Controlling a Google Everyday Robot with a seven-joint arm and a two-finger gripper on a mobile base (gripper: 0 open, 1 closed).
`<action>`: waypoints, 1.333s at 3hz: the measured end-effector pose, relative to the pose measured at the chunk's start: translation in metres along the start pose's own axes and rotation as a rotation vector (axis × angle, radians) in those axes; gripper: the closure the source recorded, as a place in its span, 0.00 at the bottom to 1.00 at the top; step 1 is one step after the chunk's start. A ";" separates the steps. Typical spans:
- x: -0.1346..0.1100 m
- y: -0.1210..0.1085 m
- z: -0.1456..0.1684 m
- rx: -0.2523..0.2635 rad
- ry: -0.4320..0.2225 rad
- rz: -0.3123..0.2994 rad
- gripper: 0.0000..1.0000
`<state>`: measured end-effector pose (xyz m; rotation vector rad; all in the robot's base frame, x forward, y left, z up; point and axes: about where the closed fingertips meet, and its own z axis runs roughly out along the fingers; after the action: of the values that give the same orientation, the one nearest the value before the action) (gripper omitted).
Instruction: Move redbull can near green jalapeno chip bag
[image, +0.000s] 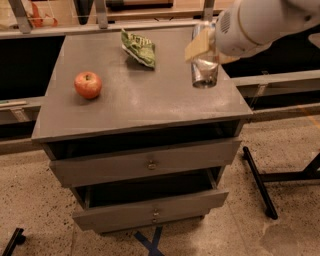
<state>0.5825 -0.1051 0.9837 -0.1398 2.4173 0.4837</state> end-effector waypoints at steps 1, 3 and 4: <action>-0.041 0.055 -0.073 -0.113 -0.229 -0.036 1.00; -0.129 0.101 -0.090 -0.273 -0.269 0.116 1.00; -0.181 0.099 -0.068 -0.280 -0.235 0.273 1.00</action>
Offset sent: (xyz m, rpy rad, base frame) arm 0.0340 0.0666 0.2214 0.4511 -0.2149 -0.0206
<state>0.6611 -0.0429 1.1768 0.1233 2.1371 0.9097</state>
